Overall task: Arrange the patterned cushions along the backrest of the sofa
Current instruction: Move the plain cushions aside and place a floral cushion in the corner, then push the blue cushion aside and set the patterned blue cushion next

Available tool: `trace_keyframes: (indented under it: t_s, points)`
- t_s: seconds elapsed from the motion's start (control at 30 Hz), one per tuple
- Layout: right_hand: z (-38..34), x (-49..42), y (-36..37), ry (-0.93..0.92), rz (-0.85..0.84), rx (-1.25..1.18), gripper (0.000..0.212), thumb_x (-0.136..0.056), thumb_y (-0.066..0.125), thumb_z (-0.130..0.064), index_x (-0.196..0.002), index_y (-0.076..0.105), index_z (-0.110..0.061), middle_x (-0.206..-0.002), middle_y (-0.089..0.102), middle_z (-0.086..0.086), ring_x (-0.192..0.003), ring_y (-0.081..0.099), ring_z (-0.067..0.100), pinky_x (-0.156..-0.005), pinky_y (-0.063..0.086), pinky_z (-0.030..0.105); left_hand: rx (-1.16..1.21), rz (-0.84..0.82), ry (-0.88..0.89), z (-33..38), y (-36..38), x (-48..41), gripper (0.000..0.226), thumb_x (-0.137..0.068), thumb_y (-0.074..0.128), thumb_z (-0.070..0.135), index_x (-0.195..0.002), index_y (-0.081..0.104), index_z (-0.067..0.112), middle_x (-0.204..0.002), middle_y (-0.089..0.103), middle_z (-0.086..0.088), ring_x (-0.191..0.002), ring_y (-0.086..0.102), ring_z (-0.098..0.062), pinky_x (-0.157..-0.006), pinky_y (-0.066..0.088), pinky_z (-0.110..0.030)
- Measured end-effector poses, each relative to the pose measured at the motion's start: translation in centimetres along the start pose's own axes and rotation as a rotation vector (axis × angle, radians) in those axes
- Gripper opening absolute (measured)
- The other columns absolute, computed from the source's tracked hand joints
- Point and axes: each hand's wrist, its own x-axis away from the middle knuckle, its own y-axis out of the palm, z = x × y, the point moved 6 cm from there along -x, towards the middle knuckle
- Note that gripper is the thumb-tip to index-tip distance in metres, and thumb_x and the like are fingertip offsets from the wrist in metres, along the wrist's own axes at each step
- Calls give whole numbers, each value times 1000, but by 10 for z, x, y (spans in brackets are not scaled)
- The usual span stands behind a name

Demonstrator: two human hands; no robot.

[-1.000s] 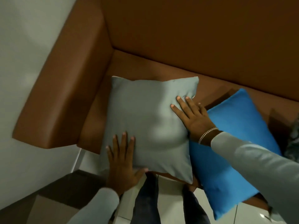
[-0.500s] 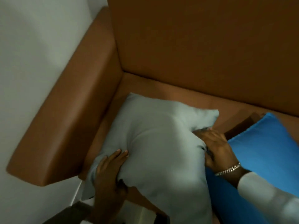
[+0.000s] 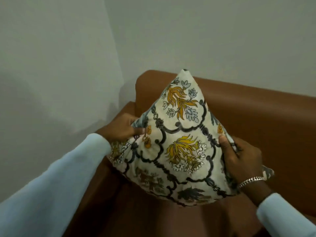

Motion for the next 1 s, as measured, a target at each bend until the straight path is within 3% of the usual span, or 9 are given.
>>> trace_keyframes:
  t_s: [0.1,0.23,0.33,0.43,0.6,0.67,0.77,0.83,1.0]
  points:
    - [33,-15,35,159,-131,110,51,-92,49,-46,-57,61,-10,-44,50,3,-45,49,23,-44,29,22,-203,164,-10,-4,16,-26,22,-92,56,26,-94,72,12,-96,72,-9,-92,65,-26,-86,52,-38]
    - [55,-24,62,256,-273,227,52,-91,43,-51,-50,43,-19,-47,47,1,-49,51,26,-48,35,26,-287,491,-56,3,58,-5,56,-94,23,49,-113,64,14,-107,71,-15,-104,64,-35,-98,42,-54]
    - [59,-14,45,198,-151,190,29,-92,47,-41,-85,62,-17,-80,67,7,-78,62,30,-66,48,35,-173,702,30,7,89,25,60,-97,19,42,-129,56,6,-129,62,-16,-126,53,-34,-106,32,-61]
    - [71,32,21,208,-171,139,38,-91,51,-37,-125,52,-21,-124,61,8,-113,54,28,-95,45,49,-192,737,61,9,134,57,55,-93,30,17,-147,32,9,-154,35,-12,-146,24,-30,-113,21,-61]
    - [105,172,-24,220,-568,286,71,-81,64,-29,-143,30,-28,-153,24,-1,-142,28,26,-106,36,52,-184,558,92,45,228,123,63,-84,43,11,-146,33,2,-157,21,-21,-146,20,-40,-111,33,-55]
    - [124,222,-57,215,-605,363,67,-72,70,-29,-134,47,-22,-145,37,4,-132,44,32,-96,44,49,-183,484,201,71,269,148,58,-81,48,5,-139,47,7,-152,35,-17,-141,33,-38,-106,39,-50]
    - [149,271,-112,265,-645,482,52,-87,41,-52,-120,64,-20,-136,56,8,-128,47,23,-97,35,42,-206,288,411,109,341,184,47,-93,35,10,-135,53,15,-142,52,-11,-133,45,-36,-105,36,-47]
    - [161,296,-136,232,-688,491,57,-89,31,-55,-129,57,-24,-143,49,5,-135,35,18,-103,29,44,-195,56,481,120,384,209,48,-98,24,25,-138,49,18,-146,46,-8,-135,42,-35,-109,30,-42]
    - [198,337,-205,318,-657,445,60,-87,43,-54,-142,35,-33,-156,26,-3,-144,20,15,-112,21,45,-288,-224,638,123,458,279,52,-93,41,36,-139,49,13,-154,36,-8,-145,30,-28,-108,29,-52]
